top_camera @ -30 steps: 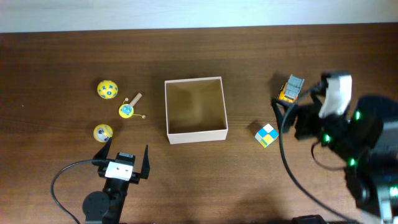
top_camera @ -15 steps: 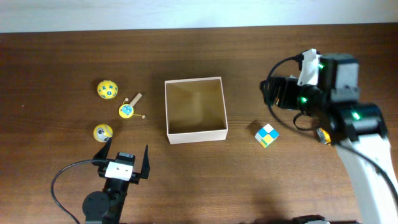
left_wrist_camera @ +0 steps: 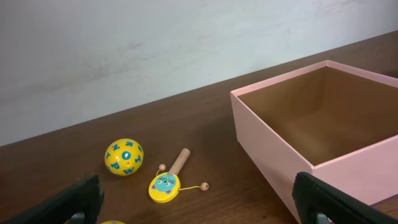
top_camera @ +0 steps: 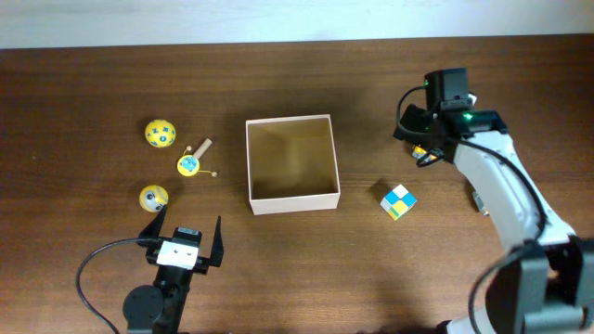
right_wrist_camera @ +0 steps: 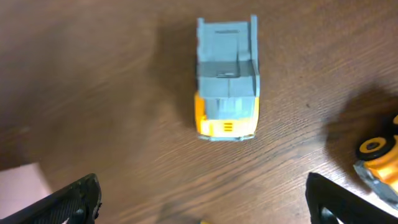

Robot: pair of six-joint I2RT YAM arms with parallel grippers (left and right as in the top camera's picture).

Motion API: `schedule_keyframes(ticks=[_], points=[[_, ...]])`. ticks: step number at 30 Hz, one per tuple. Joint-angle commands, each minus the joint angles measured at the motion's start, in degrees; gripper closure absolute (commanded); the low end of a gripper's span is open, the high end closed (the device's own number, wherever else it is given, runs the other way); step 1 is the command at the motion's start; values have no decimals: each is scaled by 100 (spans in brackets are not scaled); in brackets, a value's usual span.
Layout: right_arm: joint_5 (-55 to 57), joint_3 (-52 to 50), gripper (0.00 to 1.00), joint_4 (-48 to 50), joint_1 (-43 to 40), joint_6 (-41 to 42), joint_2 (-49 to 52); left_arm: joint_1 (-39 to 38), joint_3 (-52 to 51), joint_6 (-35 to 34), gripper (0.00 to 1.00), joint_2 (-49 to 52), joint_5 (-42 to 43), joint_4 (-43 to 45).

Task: Pack container
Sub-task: 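Move the right gripper over the upper yellow-grey toy truck, then lower the right gripper and grasp the upper toy truck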

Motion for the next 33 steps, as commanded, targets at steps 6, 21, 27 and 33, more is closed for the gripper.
schedule_keyframes(ticks=[6, 21, 27, 33], points=[[393, 85, 1, 487, -48, -101, 487, 35, -35, 87, 1, -2, -24, -7], [503, 63, 1, 1088, -575, -758, 713, 35, -35, 87, 1, -2, -24, -7], [-874, 68, 0, 1034, -758, -1530, 750, 35, -35, 87, 1, -2, -24, -7], [-1056, 68, 0, 1025, -868, -1751, 761, 35, -35, 87, 1, -2, -24, -7]])
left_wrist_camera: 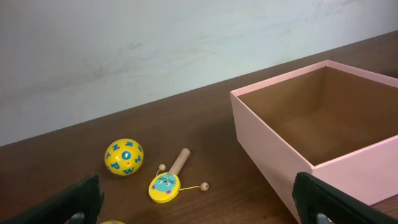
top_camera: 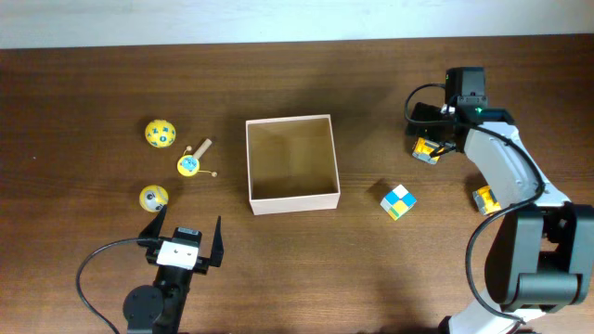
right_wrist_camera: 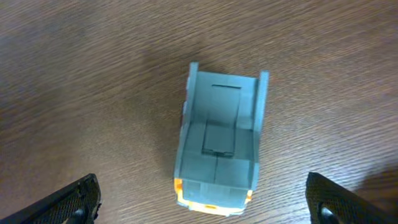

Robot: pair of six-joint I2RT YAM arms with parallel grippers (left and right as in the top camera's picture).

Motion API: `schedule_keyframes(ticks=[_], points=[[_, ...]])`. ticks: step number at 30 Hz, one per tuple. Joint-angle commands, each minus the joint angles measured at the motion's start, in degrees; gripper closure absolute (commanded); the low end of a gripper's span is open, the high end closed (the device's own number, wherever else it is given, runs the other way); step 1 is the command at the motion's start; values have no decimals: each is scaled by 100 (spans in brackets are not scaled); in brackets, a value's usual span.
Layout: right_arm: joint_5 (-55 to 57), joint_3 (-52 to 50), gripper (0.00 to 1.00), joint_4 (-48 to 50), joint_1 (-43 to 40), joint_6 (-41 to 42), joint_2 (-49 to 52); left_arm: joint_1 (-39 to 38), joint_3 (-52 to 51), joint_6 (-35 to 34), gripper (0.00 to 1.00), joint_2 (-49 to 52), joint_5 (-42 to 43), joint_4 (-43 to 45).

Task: Pack container
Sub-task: 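Lower the right gripper and grasp the upper toy truck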

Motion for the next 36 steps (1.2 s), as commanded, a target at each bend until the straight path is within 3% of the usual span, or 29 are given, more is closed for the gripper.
schedule_keyframes(ticks=[1, 7, 17, 31, 36], points=[[-299, 68, 1, 22, -151, -245, 90, 35, -35, 87, 1, -2, -24, -7], [-323, 68, 4, 76, -289, -236, 365, 35, -35, 87, 1, -2, -24, -7], [-553, 68, 22, 317, -289, -208, 713, 35, -35, 87, 1, -2, -24, -7], [-439, 66, 26, 457, -289, 358, 920, 35, -35, 87, 1, -2, -24, -7], [-393, 66, 34, 468, -289, 365, 920, 35, -35, 87, 1, -2, -24, -7]])
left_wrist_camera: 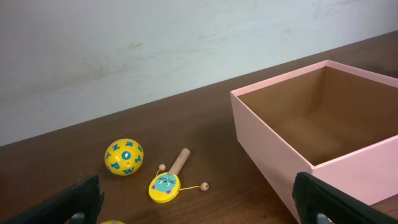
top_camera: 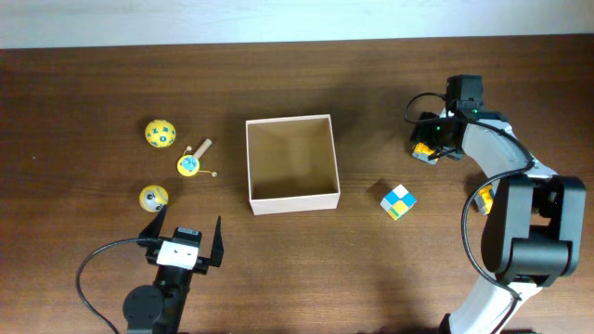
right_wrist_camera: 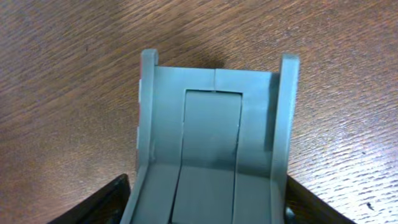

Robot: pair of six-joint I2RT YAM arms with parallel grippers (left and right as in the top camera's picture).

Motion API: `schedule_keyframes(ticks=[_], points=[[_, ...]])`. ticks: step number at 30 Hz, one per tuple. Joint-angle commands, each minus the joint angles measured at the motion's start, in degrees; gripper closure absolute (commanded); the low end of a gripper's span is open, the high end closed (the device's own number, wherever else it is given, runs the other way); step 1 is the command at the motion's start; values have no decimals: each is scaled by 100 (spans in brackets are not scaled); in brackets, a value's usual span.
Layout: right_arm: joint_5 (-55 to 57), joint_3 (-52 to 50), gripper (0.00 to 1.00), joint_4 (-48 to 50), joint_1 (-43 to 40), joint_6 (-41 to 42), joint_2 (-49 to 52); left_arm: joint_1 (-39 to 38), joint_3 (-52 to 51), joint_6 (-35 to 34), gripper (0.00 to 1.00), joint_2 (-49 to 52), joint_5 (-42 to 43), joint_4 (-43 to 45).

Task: Pack container
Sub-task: 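Lower the right gripper and grasp the upper toy truck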

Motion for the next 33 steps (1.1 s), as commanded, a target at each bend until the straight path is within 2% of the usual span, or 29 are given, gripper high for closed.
schedule_keyframes(ticks=[1, 8, 22, 27, 33], points=[[98, 66, 36, 35, -26, 92, 81, 35, -35, 87, 1, -2, -24, -7], [181, 66, 43, 22, -26, 72, 81, 35, -35, 87, 1, -2, -24, -7], [787, 66, 46, -470, -26, 92, 81, 35, -35, 87, 1, -2, -24, -7], [787, 66, 53, -511, -26, 92, 81, 35, -35, 87, 1, -2, -24, -7], [785, 66, 54, -570, -26, 94, 81, 35, -35, 87, 1, -2, -24, -7]])
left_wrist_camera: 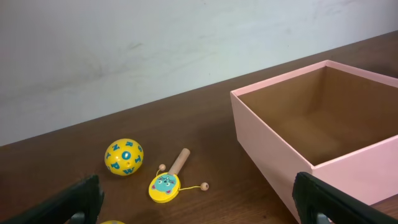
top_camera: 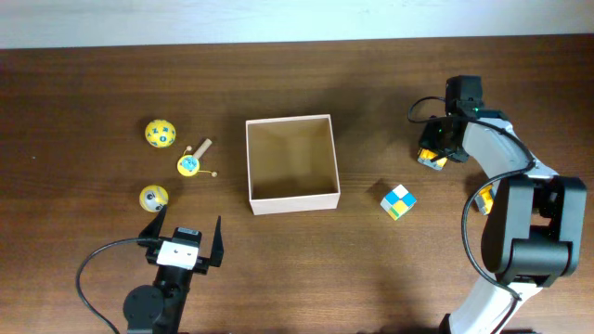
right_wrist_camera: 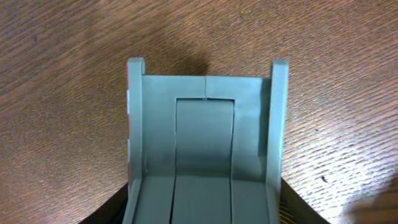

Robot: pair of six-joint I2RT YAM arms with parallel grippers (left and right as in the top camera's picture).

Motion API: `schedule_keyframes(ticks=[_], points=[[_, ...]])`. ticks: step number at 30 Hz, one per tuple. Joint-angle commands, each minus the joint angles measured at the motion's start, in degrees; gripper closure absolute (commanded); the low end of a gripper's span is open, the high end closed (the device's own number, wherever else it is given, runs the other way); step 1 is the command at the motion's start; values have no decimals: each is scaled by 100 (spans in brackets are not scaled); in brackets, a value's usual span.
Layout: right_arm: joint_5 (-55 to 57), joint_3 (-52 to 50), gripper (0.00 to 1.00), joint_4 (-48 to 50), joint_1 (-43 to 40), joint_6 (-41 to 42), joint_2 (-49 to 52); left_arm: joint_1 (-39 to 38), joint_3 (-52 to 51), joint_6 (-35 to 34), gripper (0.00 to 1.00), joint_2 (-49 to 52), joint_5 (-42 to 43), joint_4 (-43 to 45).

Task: Pack container
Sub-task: 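Lower the right gripper and grasp the upper toy truck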

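An open pale pink box (top_camera: 293, 200) stands mid-table, empty inside; the left wrist view shows its near wall (left_wrist_camera: 273, 162). A grey and yellow toy truck (top_camera: 431, 157) lies to the right of the box. In the right wrist view its grey bed (right_wrist_camera: 205, 143) fills the frame. My right gripper (top_camera: 438, 147) is shut on the truck, its dark fingers (right_wrist_camera: 298, 211) against both sides. My left gripper (top_camera: 182, 243) rests open near the front left edge, nothing between its fingers (left_wrist_camera: 68, 202).
Left of the box lie a yellow lettered ball (top_camera: 160, 133), a yellow rattle drum (top_camera: 189, 165) and a second yellow ball (top_camera: 153, 197). A checkered cube (top_camera: 398, 201) sits right of the box. Another yellow toy (top_camera: 484, 198) shows partly under the right arm.
My right gripper has closed in on the truck, and its fingers now press the truck's sides. The truck has shifted slightly right and toward me on the table. The left arm is unchanged.
My right gripper first hung open well above the truck. It then stood lower over it, and later lower still with the fingers straddling the grey bed. Now it is shut on the truck. The left gripper and the toys on the left never moved.
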Motion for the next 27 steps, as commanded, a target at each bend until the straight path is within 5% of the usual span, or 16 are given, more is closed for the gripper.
schedule_keyframes(ticks=[1, 27], points=[[245, -20, 54, -103, -26, 22, 79, 35, -35, 87, 1, -2, -24, -7], [216, 1349, 53, -1451, -15, -238, -96, 35, -35, 87, 1, -2, -24, -7]])
